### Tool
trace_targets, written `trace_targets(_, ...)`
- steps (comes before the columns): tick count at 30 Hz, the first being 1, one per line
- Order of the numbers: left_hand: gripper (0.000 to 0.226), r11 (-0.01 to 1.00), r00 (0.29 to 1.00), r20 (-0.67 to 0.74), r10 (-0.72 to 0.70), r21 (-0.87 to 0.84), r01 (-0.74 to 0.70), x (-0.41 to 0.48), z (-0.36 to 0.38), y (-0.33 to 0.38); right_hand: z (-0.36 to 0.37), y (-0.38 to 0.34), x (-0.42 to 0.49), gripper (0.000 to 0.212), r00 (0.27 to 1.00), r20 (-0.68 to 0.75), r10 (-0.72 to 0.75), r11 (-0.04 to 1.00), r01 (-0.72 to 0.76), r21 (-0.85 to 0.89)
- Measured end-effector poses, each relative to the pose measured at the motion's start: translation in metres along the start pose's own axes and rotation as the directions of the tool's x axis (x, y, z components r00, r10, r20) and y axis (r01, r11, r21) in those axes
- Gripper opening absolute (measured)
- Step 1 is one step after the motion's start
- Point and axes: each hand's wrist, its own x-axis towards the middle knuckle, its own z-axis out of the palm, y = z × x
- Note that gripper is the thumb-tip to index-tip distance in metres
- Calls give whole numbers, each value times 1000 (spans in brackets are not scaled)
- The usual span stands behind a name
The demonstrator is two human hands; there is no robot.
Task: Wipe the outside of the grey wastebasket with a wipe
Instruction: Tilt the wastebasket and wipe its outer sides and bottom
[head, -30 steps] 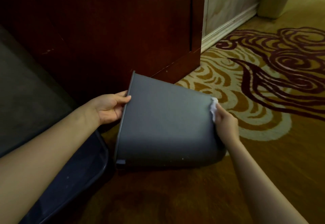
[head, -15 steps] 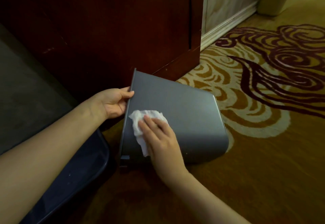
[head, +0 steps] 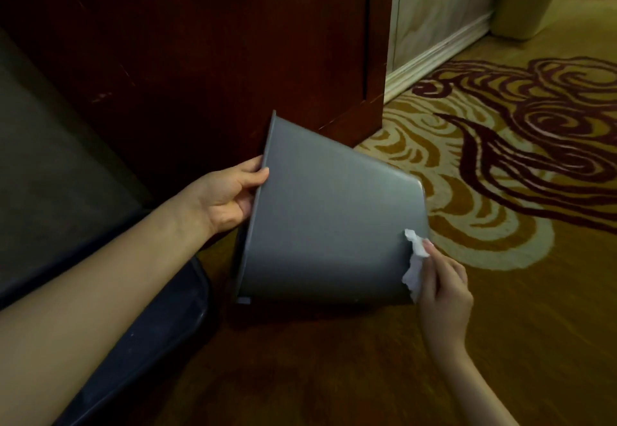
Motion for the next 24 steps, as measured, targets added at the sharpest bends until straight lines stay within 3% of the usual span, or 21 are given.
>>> trace_targets(5, 39, 979, 977, 110, 182, 70, -190, -12, -13, 10, -12, -28, 29, 26, 951, 43, 306, 873, -298, 386)
trace_targets(9, 40, 955, 958, 195, 213, 167, -246, -18, -28, 17, -17, -58, 47, 23, 932, 75, 354, 775, -338, 534)
trace_targets(13, 46, 923, 957, 238, 165, 304, -235, -22, -43, 7, -15, -90, 66, 25, 961, 66, 268, 789, -258, 558)
trace_targets(18, 48, 927, 955, 275, 108, 319, -197, -29, -59, -2, 4, -118, 73, 22, 995, 46, 86, 877, -98, 470)
trace_targets(21, 47, 911, 951, 307, 36, 381, -158, -33, -65, -1, 17, -131, 70, 17, 986, 66, -151, 943, 124, 310)
trace_targets(24, 43, 899, 957, 291, 0, 420, -127, -34, -69, 9, 31, -140, 65, 32, 950, 113, -292, 955, 283, 87)
